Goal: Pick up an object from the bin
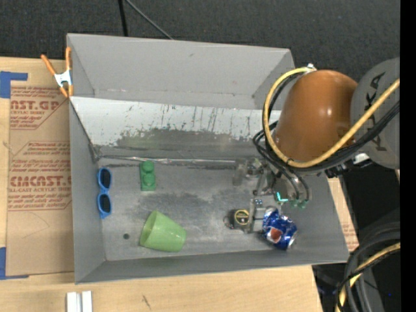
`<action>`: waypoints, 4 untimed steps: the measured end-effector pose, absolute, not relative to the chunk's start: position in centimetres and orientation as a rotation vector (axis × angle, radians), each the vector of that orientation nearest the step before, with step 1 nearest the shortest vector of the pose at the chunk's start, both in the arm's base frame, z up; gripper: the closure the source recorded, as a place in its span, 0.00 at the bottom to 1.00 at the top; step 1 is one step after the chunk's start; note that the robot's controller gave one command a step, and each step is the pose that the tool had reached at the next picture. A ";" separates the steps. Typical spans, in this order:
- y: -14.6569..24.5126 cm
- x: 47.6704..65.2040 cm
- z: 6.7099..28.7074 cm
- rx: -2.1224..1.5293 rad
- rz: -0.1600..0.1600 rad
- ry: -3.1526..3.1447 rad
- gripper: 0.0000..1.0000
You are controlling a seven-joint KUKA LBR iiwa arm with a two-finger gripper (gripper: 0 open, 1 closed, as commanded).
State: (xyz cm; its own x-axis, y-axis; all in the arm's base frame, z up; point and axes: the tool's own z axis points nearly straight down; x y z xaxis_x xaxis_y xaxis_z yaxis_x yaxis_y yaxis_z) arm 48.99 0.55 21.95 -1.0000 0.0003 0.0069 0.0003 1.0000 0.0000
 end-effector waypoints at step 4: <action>-12.9 48.1 6.9 -0.143 -0.001 -3.144 0.00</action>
Offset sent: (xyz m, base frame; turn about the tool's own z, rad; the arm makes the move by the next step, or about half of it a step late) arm 0.0281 -0.0879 -0.1495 -0.1786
